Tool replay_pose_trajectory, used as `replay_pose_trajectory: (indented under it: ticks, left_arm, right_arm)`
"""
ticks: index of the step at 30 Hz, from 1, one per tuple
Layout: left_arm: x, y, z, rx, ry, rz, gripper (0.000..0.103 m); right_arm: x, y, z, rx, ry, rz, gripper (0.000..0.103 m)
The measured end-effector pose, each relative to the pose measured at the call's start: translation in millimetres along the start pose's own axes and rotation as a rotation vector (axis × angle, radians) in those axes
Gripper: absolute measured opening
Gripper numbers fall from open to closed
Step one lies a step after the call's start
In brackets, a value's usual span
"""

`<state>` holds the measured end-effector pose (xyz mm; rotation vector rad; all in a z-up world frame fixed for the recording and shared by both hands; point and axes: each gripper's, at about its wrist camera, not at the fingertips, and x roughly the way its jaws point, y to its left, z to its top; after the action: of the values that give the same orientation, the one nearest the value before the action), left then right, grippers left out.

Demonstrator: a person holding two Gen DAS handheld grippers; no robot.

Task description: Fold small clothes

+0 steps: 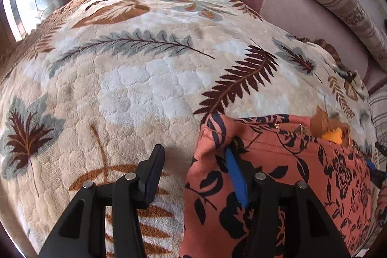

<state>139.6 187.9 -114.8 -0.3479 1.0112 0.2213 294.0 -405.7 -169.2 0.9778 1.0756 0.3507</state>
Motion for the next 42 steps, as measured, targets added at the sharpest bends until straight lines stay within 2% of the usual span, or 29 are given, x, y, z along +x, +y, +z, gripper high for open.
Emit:
replay_pose_trajectory:
  ticks: [3,7,10,14,15,17,18,19,20,21,22,24,26,28,30,32,33,36,40,42]
  left_arm:
    - [-2,1,0,0.007,-0.016,-0.001,0.056]
    - [-29,2,-8,0.013,-0.06,0.02,0.055]
    - [-61,4,-24,0.028,-0.095,-0.021,0.056]
    - [-97,-1,-63,0.076,-0.113,-0.068,0.059]
    - [-101,-2,-74,0.089,-0.112,-0.071,0.059]
    - [-97,-1,-98,0.107,-0.08,-0.032,0.06]
    - [-87,2,-107,0.113,-0.034,0.01,0.06]
    - [-76,8,-115,0.106,0.013,0.037,0.063]
    - [-76,15,-120,0.077,0.009,0.02,0.063]
    - [-83,21,-122,0.053,-0.012,0.015,0.063]
    - [-92,22,-122,0.042,-0.022,0.041,0.063]
    - [-110,23,-124,0.038,-0.075,0.046,0.063]
    - [-121,24,-128,0.036,-0.099,0.018,0.063]
    - [-111,24,-135,0.044,-0.053,0.01,0.065]
    - [-86,26,-140,0.057,0.049,0.065,0.067]
    - [-95,28,-140,0.033,0.007,0.058,0.068]
    - [-103,29,-139,0.016,-0.008,0.063,0.067]
    - [-128,23,-137,0.02,-0.086,0.045,0.067]
    - [-143,7,-133,0.038,-0.127,-0.024,0.067]
    - [-140,-2,-128,0.058,-0.15,-0.022,0.067]
  right_arm:
    - [0,-6,12,0.034,-0.027,-0.006,0.064]
    - [-39,12,-7,-0.011,-0.09,0.014,0.065]
    - [-78,36,-49,-0.119,-0.099,-0.008,0.068]
    - [-99,46,-125,-0.159,-0.005,0.037,0.081]
    - [-97,44,-142,-0.16,0.03,0.044,0.081]
    - [-90,28,-168,-0.122,0.078,0.076,0.081]
    - [-84,16,-175,-0.097,0.085,0.064,0.08]
    - [-81,1,-178,-0.059,0.062,0.011,0.08]
    - [-83,-13,-179,0.003,0.026,-0.016,0.078]
    - [-89,-20,-181,0.054,-0.005,0.028,0.078]
    - [-95,-17,-182,0.063,-0.024,0.037,0.078]
    - [-111,1,-190,0.003,-0.055,0.064,0.08]
    - [-121,15,-199,-0.033,-0.05,0.11,0.08]
    - [-125,16,-211,-0.037,-0.053,0.113,0.08]
    - [-118,1,-221,0.01,-0.032,0.089,0.081]
    - [-115,-20,-232,0.104,-0.015,0.053,0.082]
    - [-117,-26,-237,0.133,-0.018,0.064,0.082]
    - [-126,-32,-246,0.152,-0.052,0.07,0.082]
    - [-128,-43,-239,0.206,-0.079,0.064,0.082]
    - [-123,-49,-231,0.237,-0.097,0.067,0.082]
